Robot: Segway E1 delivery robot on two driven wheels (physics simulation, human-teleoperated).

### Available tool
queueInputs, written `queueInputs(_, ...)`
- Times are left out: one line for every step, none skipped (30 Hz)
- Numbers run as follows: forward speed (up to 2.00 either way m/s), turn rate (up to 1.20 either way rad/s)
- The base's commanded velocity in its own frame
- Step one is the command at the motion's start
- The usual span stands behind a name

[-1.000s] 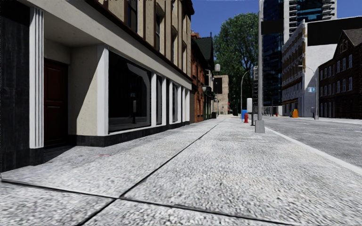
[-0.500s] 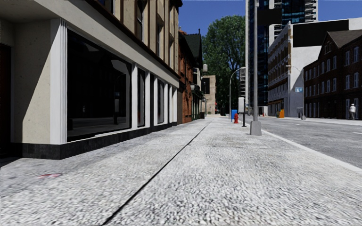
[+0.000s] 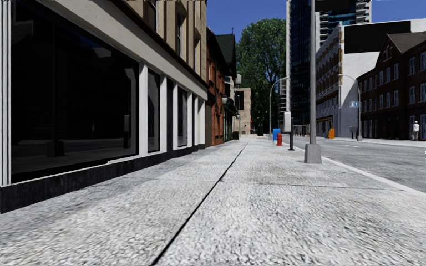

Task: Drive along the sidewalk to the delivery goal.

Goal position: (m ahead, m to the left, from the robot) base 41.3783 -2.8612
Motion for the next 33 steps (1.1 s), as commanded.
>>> queueInputs(2.0, -0.32)
queueInputs(2.0, -0.32)
queueInputs(2.0, -0.32)
queueInputs(2.0, -0.33)
queueInputs(2.0, -0.33)
queueInputs(2.0, -0.33)
queueInputs(2.0, -0.33)
queueInputs(2.0, -0.33)
queueInputs(2.0, -0.33)
queueInputs(2.0, -0.33)
queueInputs(2.0, -0.33)
queueInputs(2.0, -0.33)
queueInputs(2.0, -0.33)
queueInputs(2.0, -0.33)
queueInputs(2.0, -0.33)
queueInputs(2.0, -0.33)
queueInputs(2.0, -0.33)
queueInputs(2.0, -0.33)
queueInputs(2.0, -0.33)
queueInputs(2.0, -0.33)
queueInputs(2.0, -0.33)
queueInputs(2.0, -0.33)
queueInputs(2.0, -0.33)
queueInputs(2.0, -0.32)
queueInputs(2.0, -0.32)
queueInputs(2.0, -0.17)
queueInputs(2.0, 0.0)
queueInputs(2.0, 0.0)
queueInputs(2.0, 0.0)
queueInputs(2.0, 0.0)
queueInputs(2.0, 0.0)
queueInputs(2.0, 0.0)
queueInputs(2.0, 0.0)
